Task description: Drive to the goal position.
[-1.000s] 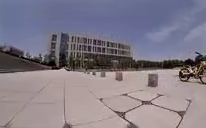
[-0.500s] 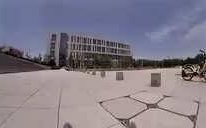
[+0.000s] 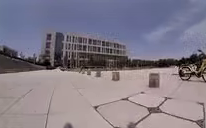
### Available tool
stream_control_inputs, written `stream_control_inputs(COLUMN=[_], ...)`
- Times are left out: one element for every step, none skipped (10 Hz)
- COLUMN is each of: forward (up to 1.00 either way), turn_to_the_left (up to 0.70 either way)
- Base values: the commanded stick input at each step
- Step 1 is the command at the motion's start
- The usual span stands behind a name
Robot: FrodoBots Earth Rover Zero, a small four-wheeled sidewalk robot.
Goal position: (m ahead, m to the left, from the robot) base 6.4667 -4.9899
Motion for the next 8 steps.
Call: stream_control_inputs(forward=[0.45, 0.45, 0.45, 0.45, 0.45, 0.45, 0.45, 0.45], turn_to_the_left=[-0.27, -0.23, -0.07, 0.00, 0.00, 0.00, 0.00, 0.00])
